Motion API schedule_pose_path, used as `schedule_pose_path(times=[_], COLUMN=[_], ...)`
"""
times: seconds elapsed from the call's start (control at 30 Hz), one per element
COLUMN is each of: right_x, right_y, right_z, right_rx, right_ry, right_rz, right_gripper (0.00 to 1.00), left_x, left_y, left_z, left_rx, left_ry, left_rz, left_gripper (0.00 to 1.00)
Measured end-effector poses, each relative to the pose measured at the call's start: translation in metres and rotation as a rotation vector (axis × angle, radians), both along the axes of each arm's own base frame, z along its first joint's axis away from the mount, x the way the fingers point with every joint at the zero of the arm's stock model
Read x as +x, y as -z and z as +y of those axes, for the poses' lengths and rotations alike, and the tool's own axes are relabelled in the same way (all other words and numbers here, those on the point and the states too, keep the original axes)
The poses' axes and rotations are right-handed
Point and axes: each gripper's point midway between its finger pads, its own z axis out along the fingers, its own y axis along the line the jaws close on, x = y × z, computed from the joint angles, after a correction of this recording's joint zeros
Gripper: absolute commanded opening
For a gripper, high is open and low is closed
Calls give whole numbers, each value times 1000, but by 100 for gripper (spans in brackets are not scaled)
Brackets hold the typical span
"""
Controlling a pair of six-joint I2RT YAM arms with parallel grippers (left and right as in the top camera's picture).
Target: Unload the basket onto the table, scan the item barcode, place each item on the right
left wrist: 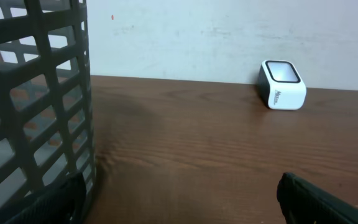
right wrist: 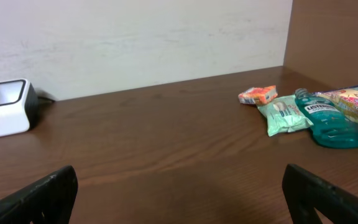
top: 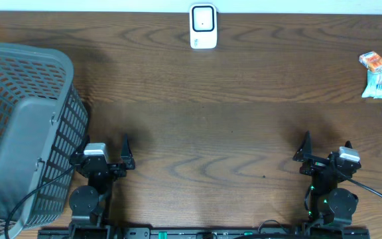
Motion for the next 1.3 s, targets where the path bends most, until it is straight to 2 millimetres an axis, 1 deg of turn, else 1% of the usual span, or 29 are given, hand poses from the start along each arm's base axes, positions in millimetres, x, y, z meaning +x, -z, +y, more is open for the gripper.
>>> schedule_pose_path(times=[0.27, 1.3], right_x=[0, 0], right_y=[0, 0], right_z=[0, 0], right_rx=[0, 0], right_ry=[0, 2], right_rz=[0, 0], right_gripper=[99, 99], left_x=[0, 0], left_y=[0, 0], left_z=[6, 7], left_rx=[1, 1], left_ry=[-28, -29], left_rz=[-1, -1], left_gripper=[98, 98])
